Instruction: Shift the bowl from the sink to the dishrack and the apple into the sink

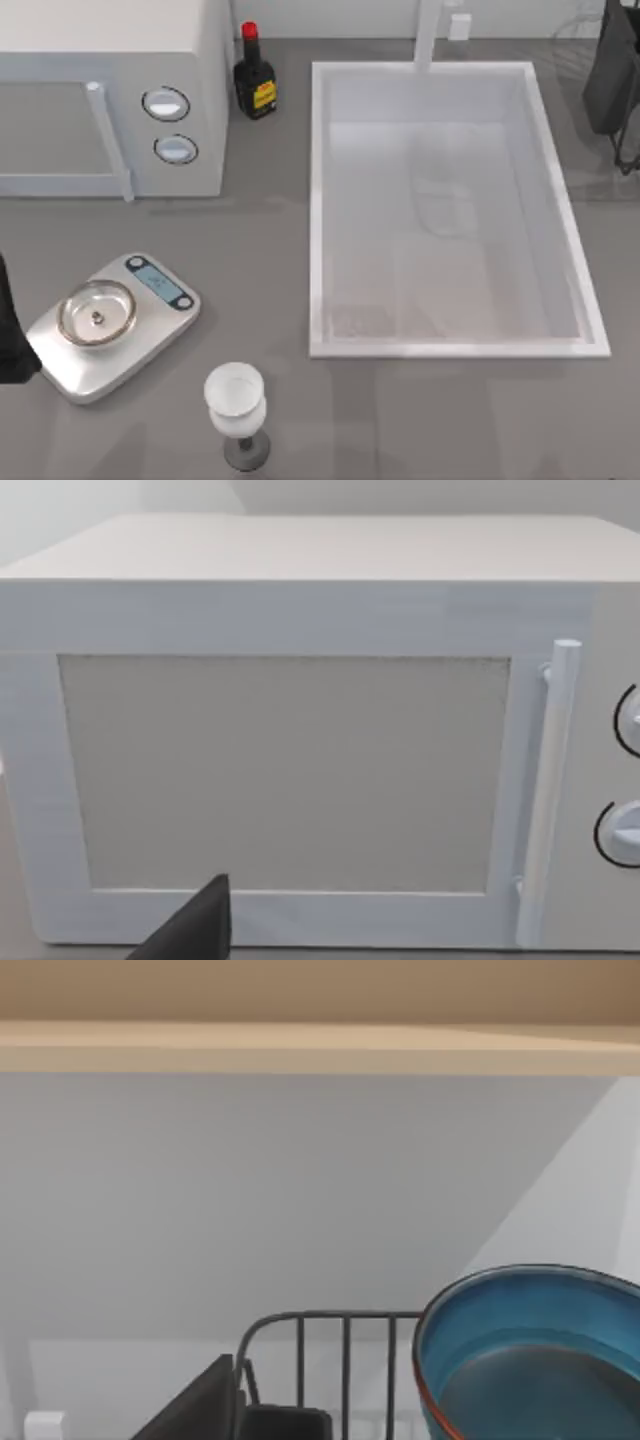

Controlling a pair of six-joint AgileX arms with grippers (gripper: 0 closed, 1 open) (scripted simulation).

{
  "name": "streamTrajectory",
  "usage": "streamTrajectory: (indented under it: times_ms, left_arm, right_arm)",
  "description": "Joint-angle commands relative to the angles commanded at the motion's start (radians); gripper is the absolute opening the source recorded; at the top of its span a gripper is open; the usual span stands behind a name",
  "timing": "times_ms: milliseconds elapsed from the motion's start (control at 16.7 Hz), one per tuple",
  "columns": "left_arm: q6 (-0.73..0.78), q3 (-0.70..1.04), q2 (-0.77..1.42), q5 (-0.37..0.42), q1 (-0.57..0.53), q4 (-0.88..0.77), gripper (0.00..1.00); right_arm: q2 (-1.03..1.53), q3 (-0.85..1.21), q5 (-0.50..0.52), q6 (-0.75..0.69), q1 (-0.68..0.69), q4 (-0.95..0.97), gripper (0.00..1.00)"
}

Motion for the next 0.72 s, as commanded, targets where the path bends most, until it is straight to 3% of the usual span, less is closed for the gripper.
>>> streamTrajectory:
  times_ms: [720]
  left_arm:
    - [0.000,0.000,0.000,0.000,0.000,0.000,1.00]
  right_arm:
    - [-1.009,-0.552,0.157,-0.008,0.175,-0.466,1.00]
